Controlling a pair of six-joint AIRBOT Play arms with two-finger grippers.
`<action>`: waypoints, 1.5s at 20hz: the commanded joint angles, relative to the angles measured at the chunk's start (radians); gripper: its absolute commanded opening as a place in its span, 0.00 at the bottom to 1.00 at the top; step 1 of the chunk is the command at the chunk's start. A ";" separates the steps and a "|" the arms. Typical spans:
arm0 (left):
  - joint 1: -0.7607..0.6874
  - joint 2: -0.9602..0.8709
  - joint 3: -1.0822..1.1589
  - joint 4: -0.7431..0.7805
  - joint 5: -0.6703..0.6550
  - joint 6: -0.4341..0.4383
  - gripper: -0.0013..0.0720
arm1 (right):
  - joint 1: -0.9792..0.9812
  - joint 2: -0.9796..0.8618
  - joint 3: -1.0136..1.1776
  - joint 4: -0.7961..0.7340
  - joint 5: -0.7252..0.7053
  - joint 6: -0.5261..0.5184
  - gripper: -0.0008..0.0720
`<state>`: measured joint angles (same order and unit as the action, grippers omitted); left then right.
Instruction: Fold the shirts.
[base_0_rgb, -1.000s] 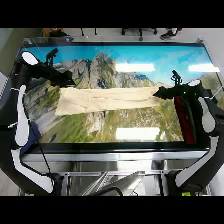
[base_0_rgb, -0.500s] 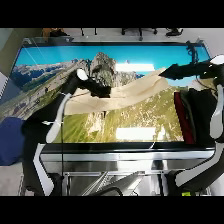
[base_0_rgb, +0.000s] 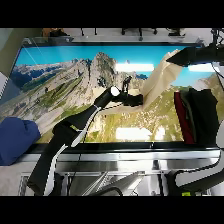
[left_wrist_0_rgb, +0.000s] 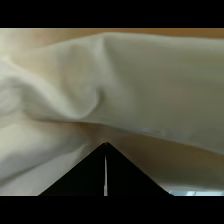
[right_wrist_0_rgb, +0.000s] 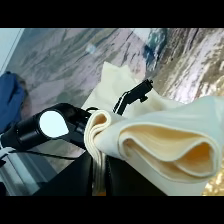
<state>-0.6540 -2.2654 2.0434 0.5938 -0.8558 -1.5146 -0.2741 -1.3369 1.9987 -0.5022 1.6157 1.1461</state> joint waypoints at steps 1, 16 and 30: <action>0.055 0.076 -0.021 -0.185 -0.136 0.128 0.04 | 0.002 -0.013 0.003 -0.002 0.026 0.022 0.04; 0.731 1.069 -0.171 -0.375 -0.745 0.267 0.04 | 0.611 -0.241 -0.010 -0.021 -0.365 0.074 0.04; 0.758 1.421 -0.622 -0.376 -0.688 0.322 0.04 | 0.427 -0.240 -0.008 -0.293 -0.303 0.203 0.78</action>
<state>0.1032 -0.8841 1.4666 0.2188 -1.5665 -1.2007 0.2848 -1.6417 1.9900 -0.6102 1.1904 1.2613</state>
